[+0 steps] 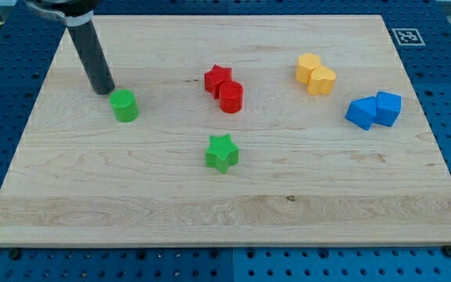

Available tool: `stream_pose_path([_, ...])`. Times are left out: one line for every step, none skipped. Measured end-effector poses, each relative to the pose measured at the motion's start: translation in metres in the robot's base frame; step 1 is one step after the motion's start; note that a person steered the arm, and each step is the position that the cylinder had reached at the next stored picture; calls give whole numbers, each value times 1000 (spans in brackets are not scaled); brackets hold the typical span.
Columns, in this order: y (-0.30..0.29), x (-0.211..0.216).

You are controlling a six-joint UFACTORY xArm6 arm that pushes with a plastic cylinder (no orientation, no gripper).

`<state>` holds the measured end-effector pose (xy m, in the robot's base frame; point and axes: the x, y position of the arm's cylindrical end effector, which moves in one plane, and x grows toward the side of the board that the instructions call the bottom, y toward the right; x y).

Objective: Move the green circle to the left side of the green star

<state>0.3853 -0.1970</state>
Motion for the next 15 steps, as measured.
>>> stream_pose_path([0,2])
stream_pose_path([33,21])
stream_pose_path([73,29])
stream_pose_path([80,55])
stream_pose_path([63,72])
stream_pose_path([48,88])
stream_pose_path([51,95])
stream_pose_path([72,95])
stream_pose_path([111,100])
stream_pose_path([130,107])
stream_pose_path([114,89])
stream_pose_path([84,33])
stream_pose_path([77,-29])
stream_pose_path([94,-80])
stream_pose_path([130,-130])
